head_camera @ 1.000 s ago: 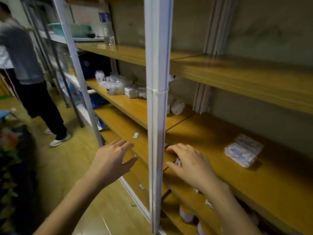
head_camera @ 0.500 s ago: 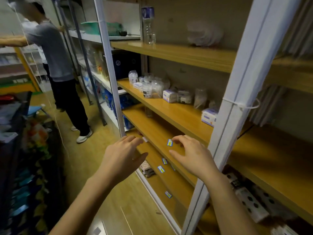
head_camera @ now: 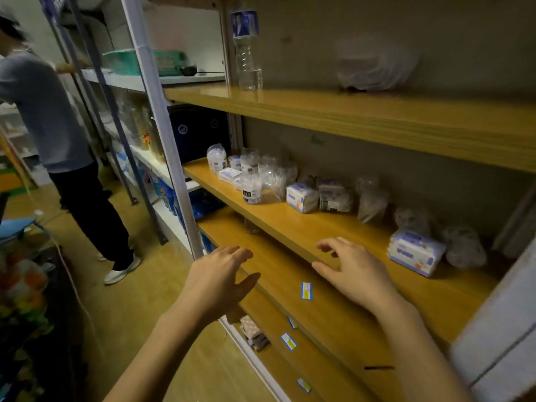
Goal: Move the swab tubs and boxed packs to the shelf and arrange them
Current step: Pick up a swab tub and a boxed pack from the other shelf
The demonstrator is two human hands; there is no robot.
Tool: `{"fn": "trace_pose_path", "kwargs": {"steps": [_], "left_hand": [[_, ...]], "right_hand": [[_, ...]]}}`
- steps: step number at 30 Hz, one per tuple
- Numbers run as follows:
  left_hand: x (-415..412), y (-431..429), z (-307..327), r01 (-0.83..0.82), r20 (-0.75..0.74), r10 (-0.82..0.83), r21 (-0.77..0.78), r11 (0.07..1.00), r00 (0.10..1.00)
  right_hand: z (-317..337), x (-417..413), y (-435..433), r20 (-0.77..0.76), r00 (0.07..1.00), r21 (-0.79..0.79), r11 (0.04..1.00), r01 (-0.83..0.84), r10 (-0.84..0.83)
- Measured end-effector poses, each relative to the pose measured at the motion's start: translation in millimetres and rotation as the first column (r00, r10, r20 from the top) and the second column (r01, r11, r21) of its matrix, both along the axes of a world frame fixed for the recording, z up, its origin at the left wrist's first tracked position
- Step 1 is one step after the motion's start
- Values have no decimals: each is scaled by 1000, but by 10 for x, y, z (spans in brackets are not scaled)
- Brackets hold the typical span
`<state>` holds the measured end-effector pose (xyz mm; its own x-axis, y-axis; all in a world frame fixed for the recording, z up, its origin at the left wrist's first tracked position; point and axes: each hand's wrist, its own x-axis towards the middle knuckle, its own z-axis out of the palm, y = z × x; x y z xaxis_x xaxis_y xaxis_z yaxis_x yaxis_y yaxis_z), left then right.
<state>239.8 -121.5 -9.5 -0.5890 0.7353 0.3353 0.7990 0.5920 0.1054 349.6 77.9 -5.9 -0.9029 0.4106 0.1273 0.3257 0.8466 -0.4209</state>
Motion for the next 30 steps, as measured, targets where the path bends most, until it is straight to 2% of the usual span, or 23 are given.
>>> {"fn": "trace_pose_path", "kwargs": {"steps": [9,16,22,27,30], "left_hand": [[-767,458,-124,148,59,-150,25,989,987],[-1314,853,-52,271,83,-275,52,961,958],[-1764,1260,49,414,129,-418,59,909,899],[-2077,1510,175,513,164,-520,90,854,838],[-2233,1590,237,557,168,-565,97,825,808]], "right_hand": [[-30,-697,481,47,989,-14,989,144,-143],[148,-1100,880,2,965,50,963,263,-264],[69,-1474,1029,77,939,176,932,317,-334],[61,-1673,1072,175,898,200,908,368,-403],[8,-1766,1096,171,875,254,878,406,-454]]}}
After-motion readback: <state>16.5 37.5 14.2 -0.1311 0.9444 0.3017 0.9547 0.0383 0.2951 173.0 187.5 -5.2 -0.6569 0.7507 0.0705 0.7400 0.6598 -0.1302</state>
